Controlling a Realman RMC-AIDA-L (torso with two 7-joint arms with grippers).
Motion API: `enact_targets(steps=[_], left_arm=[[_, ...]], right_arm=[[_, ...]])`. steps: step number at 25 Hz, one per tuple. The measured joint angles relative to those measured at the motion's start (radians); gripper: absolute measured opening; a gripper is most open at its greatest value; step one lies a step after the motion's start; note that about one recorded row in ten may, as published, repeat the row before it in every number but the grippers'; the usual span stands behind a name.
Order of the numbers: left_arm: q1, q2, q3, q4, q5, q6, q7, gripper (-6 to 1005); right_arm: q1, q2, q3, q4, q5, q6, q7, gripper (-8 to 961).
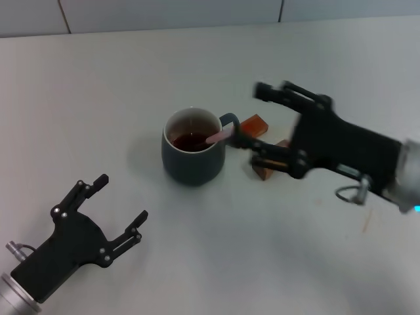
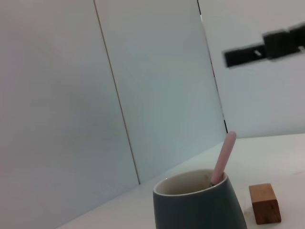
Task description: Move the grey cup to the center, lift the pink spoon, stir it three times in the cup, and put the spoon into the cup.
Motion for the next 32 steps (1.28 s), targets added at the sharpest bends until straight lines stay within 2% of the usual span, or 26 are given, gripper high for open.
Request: enact_targets(steps=[1,2,3,7,8,12,32], left_arm=[[0.0,0.0,0.0,0.0,0.0,0.0,0.0,855],[0.0,0.0,0.0,0.0,0.0,0.0,-0.001,855],[0.0,0.0,0.0,0.0,0.0,0.0,-0.001,855],[-0.004,-0.001,0.006,-0.007,0.003,-0.001,-0.003,855],[-0.004,-0.001,0.006,-0.007,0.003,-0.001,-0.003,855],[-0.009,-0.001,0.01,-0.009,0.005,-0.002,-0.003,855],[-0.015,-0.002,0.012,-0.011,0.008,-0.011,-0.003,855]], right_arm=[[0.0,0.0,0.0,0.0,0.0,0.0,0.0,817],[0.026,0.0,0.006,0.206,0.129,-0.07,-0.18,817],[0.026,0.0,0.006,0.206,0.129,-0.07,-0.18,817],[0.123,-0.002,0.008,0.566,0.248,-0.145,-0.376,817],[0.123,-0.002,0.008,0.566,0.248,-0.145,-0.376,817],[0.182,-0.003,-0.003,0.711,0.239,-0.148,-0.414,817],[0.193,-0.001,-0.005,0.738,0.205,-0.131,-0.418,817]])
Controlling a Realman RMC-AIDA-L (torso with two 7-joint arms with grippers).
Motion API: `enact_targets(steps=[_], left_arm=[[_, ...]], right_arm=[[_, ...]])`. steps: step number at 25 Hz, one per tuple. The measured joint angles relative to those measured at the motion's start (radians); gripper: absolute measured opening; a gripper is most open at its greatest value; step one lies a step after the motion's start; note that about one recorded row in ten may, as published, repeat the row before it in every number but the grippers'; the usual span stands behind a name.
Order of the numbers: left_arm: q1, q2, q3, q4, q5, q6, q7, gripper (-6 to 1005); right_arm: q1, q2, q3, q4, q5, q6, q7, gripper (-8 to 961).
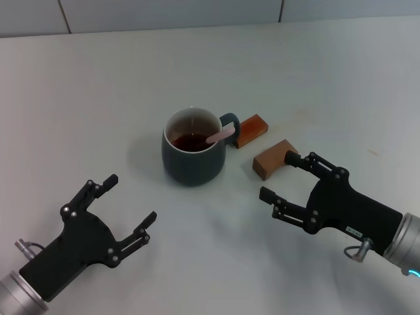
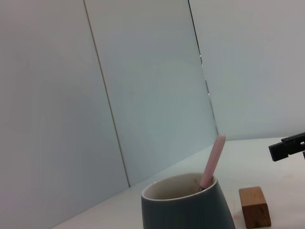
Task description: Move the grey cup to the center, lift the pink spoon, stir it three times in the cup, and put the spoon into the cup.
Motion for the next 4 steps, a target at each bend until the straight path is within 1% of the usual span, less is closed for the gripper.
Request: enact_targets(steps=[4], left_arm=[[0.0,0.0,0.0,-0.001,0.0,0.0,0.0,855]], right_arm=[[0.002,0.001,0.0,0.001,0.0,0.007,0.002,817]])
